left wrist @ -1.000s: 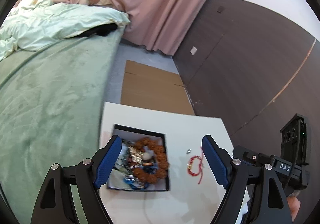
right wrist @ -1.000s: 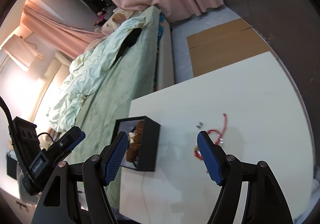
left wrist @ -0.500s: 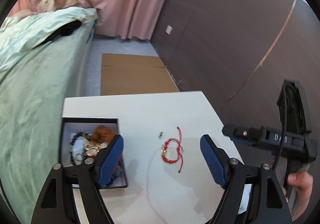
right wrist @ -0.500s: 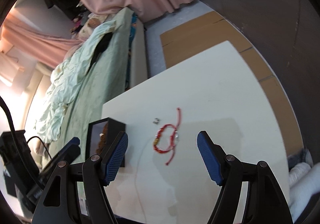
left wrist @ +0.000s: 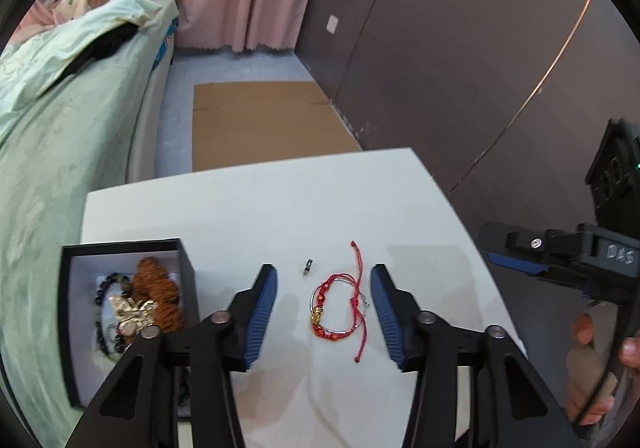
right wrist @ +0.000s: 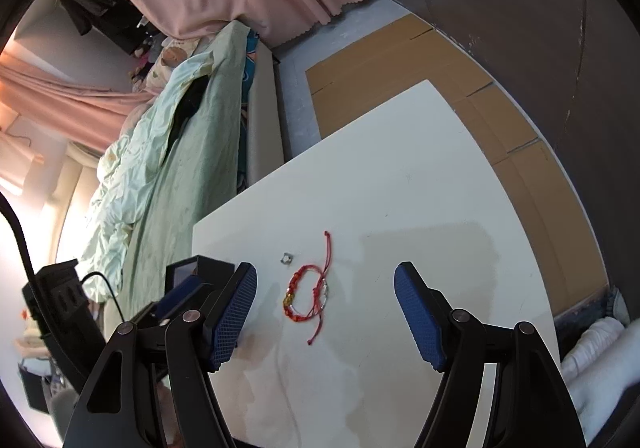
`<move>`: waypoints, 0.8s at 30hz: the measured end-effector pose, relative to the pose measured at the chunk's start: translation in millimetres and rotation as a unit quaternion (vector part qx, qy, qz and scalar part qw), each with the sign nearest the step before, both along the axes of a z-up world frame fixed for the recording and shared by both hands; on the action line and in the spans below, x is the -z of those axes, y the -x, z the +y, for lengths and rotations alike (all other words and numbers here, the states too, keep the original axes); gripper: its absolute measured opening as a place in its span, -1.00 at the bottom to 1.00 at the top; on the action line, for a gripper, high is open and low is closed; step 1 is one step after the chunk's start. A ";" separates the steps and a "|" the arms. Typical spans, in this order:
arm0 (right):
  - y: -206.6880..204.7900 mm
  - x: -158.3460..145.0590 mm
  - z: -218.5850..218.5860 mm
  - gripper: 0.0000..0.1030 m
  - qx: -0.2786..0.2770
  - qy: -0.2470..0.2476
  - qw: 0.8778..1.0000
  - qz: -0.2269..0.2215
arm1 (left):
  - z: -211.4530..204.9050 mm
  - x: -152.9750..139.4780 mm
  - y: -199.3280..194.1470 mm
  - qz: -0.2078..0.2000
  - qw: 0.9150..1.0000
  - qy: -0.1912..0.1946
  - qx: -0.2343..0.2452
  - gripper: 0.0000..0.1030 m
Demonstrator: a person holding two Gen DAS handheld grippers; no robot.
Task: Organize jewelry
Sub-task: 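Close the left tool on the red string bracelet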
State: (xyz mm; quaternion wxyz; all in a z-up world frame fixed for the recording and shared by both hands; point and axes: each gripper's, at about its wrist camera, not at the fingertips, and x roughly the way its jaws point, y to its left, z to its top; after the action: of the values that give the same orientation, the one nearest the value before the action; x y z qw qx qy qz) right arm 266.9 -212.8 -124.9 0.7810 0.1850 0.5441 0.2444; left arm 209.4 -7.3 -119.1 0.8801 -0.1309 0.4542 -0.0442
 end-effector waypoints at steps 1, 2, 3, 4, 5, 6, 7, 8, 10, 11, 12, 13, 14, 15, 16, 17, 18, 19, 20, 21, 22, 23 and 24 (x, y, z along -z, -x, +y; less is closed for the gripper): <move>-2.1 1.9 -1.6 0.40 0.004 -0.001 1.000 0.004 | -1.4 3.1 -3.2 0.005 1.000 -0.003 0.001 -0.20; -4.5 3.6 -3.3 0.40 0.007 -0.003 1.000 0.007 | -3.7 7.4 -8.5 0.012 1.000 -0.009 0.002 -0.23; -6.8 5.1 -4.9 0.40 0.011 -0.005 1.000 0.011 | -6.0 11.4 -13.7 0.016 1.000 -0.015 0.003 -0.24; -10.0 6.5 -6.9 0.40 0.016 -0.007 1.000 0.014 | -7.3 13.6 -16.8 0.020 1.000 -0.019 0.004 -0.25; -12.3 6.9 -7.7 0.39 0.018 -0.009 1.000 0.015 | -9.2 16.8 -21.2 0.024 0.999 -0.024 0.006 -0.27; -15.9 7.6 -9.1 0.39 0.022 -0.011 1.000 0.016 | -10.8 19.1 -24.4 0.027 0.999 -0.029 0.007 -0.31; -18.6 8.2 -8.8 0.39 0.024 -0.011 1.000 0.017 | -13.6 22.9 -29.3 0.032 0.999 -0.038 0.010 -0.33; -20.8 8.9 -8.6 0.39 0.024 -0.011 0.999 0.019 | -15.8 25.6 -31.9 0.036 0.998 -0.044 0.012 -0.34; -24.6 10.6 -7.2 0.39 0.024 -0.011 0.999 0.023 | -19.8 33.0 -37.9 0.045 0.997 -0.058 0.014 -0.34; -25.7 11.6 -7.0 0.39 0.025 -0.012 0.999 0.025 | -23.4 37.5 -41.3 0.051 0.996 -0.075 0.013 -0.35; -27.0 12.5 -5.3 0.39 0.024 -0.012 0.999 0.026 | -25.7 39.9 -42.1 0.053 0.995 -0.085 0.014 -0.35; -27.1 12.8 -5.9 0.39 0.024 -0.010 0.999 0.025 | -29.3 44.1 -45.1 0.058 0.993 -0.100 0.015 -0.35; -27.7 13.4 -4.1 0.39 0.023 -0.008 0.999 0.025 | -31.3 47.6 -47.3 0.062 0.992 -0.107 0.015 -0.35; -28.7 15.0 -1.5 0.39 0.023 -0.004 0.999 0.025 | -32.0 50.6 -46.9 0.065 0.992 -0.110 0.014 -0.36; -29.3 16.1 0.7 0.39 0.023 -0.002 0.999 0.026 | -32.6 54.9 -48.5 0.070 0.991 -0.115 0.011 -0.36; -29.9 17.9 3.4 0.39 0.022 0.000 0.999 0.029 | -32.5 58.0 -49.5 0.074 0.990 -0.118 0.009 -0.37; -30.6 20.0 6.6 0.39 0.022 0.002 0.999 0.031 | -32.3 60.1 -50.0 0.077 0.990 -0.118 0.009 -0.39; -30.9 21.2 8.7 0.39 0.021 0.003 0.999 0.033 | -33.6 62.6 -51.7 0.080 0.990 -0.118 0.011 -0.40; -30.8 22.2 11.6 0.39 0.020 0.004 0.999 0.034 | -35.1 64.4 -52.3 0.082 0.989 -0.120 0.015 -0.44; -30.1 22.5 13.5 0.39 0.019 0.004 0.999 0.034 | -36.8 65.2 -52.2 0.081 0.989 -0.126 0.016 -0.45; -30.0 22.0 15.8 0.39 0.018 0.005 0.999 0.034 | -38.6 65.4 -52.0 0.079 0.988 -0.133 0.018 -0.45; -29.5 20.7 18.8 0.39 0.016 0.006 0.999 0.031 | -38.9 65.4 -50.6 0.077 0.988 -0.135 0.018 -0.51; -29.1 20.1 19.5 0.39 0.015 0.007 0.999 0.028 | -38.1 65.3 -49.7 0.077 0.988 -0.132 0.015 -0.69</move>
State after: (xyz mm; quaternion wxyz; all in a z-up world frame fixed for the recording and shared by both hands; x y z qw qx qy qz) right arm 296.1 -193.4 -145.0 0.7699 0.1944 0.5650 0.2238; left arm 259.1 -45.4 -184.4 0.8511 -0.0093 0.5248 0.0130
